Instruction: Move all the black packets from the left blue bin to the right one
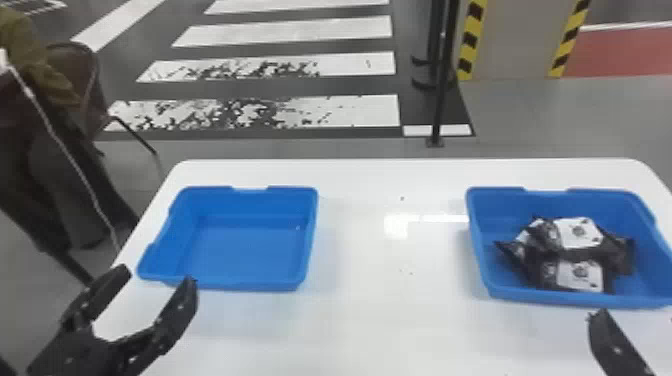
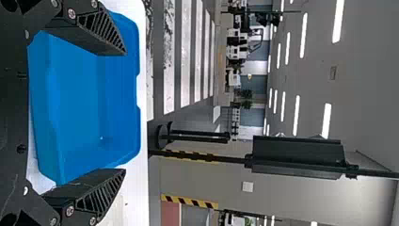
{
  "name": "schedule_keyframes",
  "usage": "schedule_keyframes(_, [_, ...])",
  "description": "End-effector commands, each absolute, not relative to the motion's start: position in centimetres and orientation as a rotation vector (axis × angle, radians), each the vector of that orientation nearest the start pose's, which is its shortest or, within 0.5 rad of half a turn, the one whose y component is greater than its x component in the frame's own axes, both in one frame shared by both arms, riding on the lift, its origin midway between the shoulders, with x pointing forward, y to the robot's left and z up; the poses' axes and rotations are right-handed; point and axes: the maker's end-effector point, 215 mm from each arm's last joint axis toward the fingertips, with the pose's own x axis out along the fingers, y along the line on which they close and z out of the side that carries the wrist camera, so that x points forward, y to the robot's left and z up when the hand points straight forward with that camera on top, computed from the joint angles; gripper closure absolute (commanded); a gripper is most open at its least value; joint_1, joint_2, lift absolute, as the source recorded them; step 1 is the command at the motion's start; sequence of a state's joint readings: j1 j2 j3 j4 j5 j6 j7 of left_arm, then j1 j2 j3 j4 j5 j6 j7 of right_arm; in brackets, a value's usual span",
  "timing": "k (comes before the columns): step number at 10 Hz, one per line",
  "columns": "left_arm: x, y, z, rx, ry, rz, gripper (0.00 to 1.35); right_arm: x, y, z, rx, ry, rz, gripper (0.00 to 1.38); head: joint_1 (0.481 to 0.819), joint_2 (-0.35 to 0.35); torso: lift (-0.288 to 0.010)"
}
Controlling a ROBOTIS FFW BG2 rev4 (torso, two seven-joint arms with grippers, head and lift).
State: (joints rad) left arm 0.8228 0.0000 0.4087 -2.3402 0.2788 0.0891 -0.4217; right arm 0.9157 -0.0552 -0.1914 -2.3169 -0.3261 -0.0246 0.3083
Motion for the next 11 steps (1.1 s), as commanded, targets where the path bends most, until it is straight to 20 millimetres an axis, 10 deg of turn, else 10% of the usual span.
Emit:
schedule_keyframes(1, [34.01,32.44,-30.34,-0.023,0.099,-0.130,0.16,32.55,-25.17,-32.33,0.166,0.102,0.191,0.15,0.695,0.128,-0.140])
schedule_keyframes(11, [33.93,32.52,-30.80,-0.032,0.108,-0.128,0.16,32.51,-24.85,-32.79,0.195,0.107,0.195,0.15,0.695,0.132,-0.140])
